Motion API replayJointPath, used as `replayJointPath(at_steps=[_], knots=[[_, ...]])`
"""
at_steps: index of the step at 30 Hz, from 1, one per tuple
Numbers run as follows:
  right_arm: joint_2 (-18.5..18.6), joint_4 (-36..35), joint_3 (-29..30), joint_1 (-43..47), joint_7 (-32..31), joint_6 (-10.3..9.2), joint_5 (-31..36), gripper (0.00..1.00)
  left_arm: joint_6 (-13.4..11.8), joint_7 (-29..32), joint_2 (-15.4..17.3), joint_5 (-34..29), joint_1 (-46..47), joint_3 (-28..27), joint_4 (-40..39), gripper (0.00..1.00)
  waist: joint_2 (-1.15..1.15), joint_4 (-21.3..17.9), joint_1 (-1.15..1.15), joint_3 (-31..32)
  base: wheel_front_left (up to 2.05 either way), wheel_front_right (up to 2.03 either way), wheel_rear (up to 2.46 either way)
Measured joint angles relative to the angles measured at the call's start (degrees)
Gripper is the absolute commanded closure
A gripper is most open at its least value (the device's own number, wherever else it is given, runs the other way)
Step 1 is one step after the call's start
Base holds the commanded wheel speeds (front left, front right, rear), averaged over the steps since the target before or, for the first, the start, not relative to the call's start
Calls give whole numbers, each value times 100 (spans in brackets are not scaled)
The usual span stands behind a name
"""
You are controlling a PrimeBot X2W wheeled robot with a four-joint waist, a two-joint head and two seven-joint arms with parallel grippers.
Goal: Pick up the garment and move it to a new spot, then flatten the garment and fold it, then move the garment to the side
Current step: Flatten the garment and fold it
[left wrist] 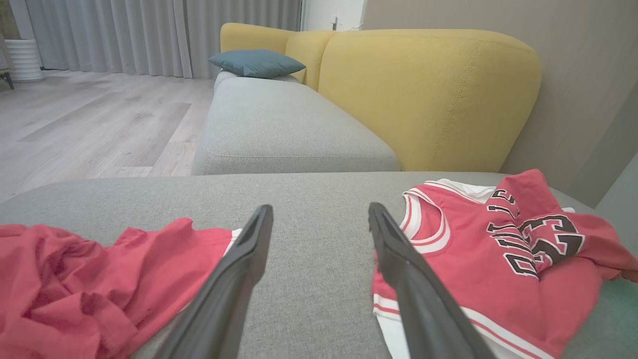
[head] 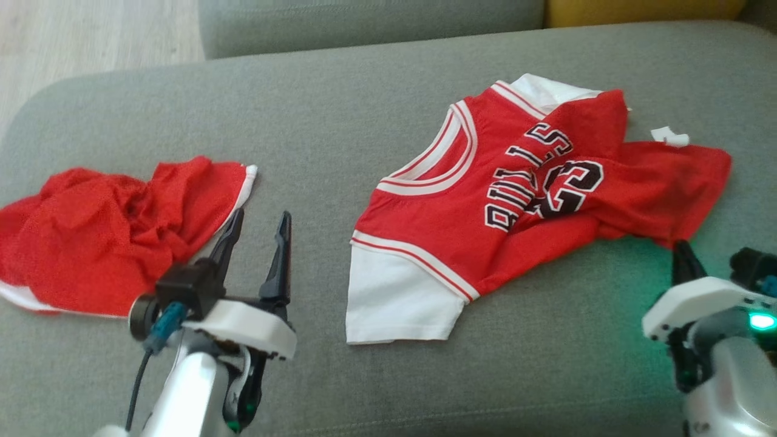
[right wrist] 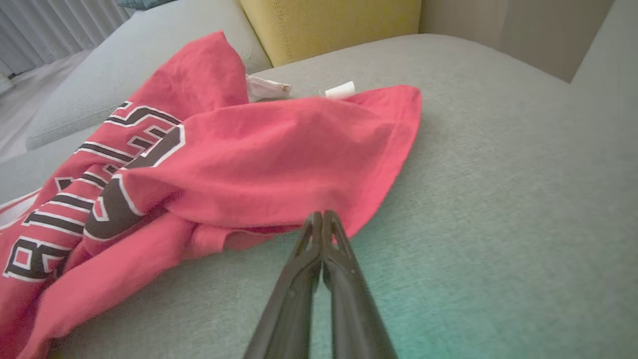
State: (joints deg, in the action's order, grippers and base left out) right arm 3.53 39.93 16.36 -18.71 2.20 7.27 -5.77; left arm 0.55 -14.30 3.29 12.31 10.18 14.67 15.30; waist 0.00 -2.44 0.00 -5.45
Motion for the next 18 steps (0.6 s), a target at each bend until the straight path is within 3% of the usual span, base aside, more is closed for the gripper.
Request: replayJointPath(at_steps=[9,13,18], knots=[[146,-1512,-11,705,-1073,0,1,100,46,0,-18,37,-206,-63,7,0,0,-124,0,246,0,0,0],[68,-2092,-164,1026,-1061,0,-234,100,47,0,-32,48,-255,-54,-37,0,0,-127,0,319,0,0,0],[-21,-2715,-697,1388,-483,0,-482,100,81,0,-38,78,-425,-20,-87,0,0,-112,0,422,0,0,0]])
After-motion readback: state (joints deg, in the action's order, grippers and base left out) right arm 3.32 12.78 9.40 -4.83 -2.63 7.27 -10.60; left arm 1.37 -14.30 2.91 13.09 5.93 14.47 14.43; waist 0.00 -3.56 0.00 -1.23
